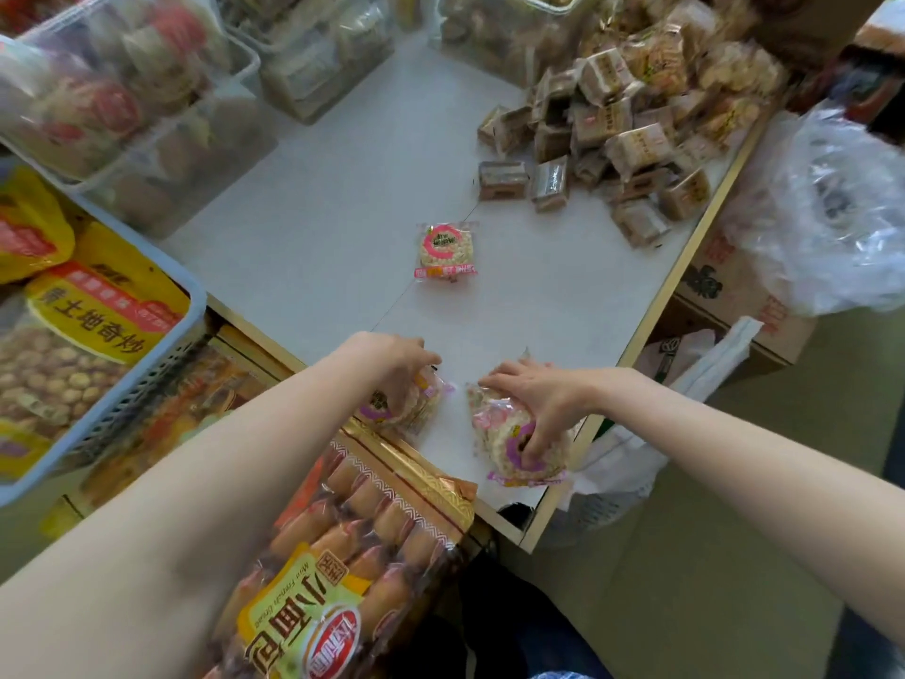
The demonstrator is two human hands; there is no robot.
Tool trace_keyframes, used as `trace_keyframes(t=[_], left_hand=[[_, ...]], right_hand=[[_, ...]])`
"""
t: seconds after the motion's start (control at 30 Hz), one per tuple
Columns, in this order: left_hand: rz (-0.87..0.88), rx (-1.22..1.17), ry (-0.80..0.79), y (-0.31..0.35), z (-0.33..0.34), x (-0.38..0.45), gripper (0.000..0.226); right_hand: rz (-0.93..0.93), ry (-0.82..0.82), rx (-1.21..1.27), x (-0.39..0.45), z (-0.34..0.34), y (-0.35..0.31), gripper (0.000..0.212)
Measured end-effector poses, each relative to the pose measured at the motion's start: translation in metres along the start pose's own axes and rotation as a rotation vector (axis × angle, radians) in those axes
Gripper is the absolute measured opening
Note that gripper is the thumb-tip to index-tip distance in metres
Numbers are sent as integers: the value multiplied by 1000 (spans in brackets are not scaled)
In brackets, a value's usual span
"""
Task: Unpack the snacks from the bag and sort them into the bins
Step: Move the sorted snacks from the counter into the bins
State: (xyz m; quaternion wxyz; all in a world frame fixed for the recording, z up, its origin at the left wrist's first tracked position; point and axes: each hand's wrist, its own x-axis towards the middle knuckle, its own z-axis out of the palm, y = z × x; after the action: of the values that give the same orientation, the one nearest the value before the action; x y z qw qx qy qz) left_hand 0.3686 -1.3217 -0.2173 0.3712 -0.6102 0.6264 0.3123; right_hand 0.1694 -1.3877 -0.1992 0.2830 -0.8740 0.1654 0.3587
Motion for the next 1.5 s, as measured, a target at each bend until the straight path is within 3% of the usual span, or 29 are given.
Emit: trace_keyframes(t=[0.17,0.27,0.4,0.5,0.57,0.8,0.9,1.0,1.07,1.27,1.5], left_hand=[[-102,108,131,6,-6,-14,78],[-140,98,189,-1,-7,-19,66],[-197,-58,376,-19,-8,-21,64],[-221,-191,506,-28,-19,-18,66],[-204,-253,543,-31,-32,-12,67],[-76,-227,502,-42,-84,42,78],[-13,-271,478,-52,-96,63,96],[1,-262,344,-62,-105,78,125],[-34,-219,250,-65,-113,84,133],[-115,-298,116,-63,-121,83,133],[-155,-497,315,-53,-97,62,97]], right_hand=[[136,-103,-37,3,1,1,120],[157,-61,-95,6,-1,-5,114],[201,120,-170,6,-9,-2,102],[353,360,-179,11,-28,19,101],[444,434,-186,17,-47,33,100],[360,477,-267,49,-97,53,99],[299,523,-256,54,-98,61,98],[293,525,-296,60,-93,66,104],[292,501,-301,64,-93,68,105],[322,463,-210,70,-93,64,105],[362,465,-186,66,-91,53,98]])
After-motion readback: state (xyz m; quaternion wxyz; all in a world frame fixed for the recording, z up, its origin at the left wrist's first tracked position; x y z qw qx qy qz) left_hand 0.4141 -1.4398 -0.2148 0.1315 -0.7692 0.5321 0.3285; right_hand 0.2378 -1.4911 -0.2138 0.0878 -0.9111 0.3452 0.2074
